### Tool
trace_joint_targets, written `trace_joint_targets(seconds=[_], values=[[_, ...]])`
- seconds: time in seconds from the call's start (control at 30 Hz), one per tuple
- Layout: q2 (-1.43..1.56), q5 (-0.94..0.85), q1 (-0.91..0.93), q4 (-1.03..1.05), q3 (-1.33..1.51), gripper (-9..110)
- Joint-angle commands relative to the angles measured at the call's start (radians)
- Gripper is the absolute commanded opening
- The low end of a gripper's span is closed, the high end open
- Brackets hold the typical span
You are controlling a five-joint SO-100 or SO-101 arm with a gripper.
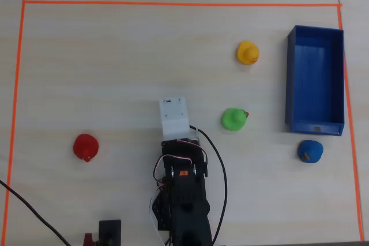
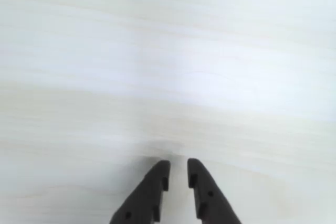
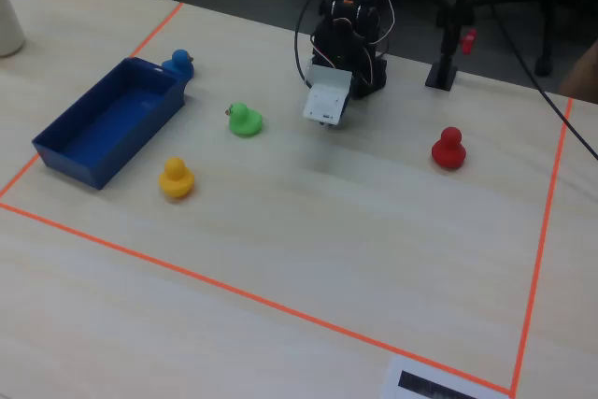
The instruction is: Grasp red duck and put it into box.
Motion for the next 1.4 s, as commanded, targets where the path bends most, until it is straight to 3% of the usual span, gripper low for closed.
trace_joint_targets(seconds=[0.0, 1.37], values=[[-0.002, 0.002, -0.002, 0.002, 0.011, 1], [-0.002, 0.002, -0.018, 0.002, 0.011, 0]])
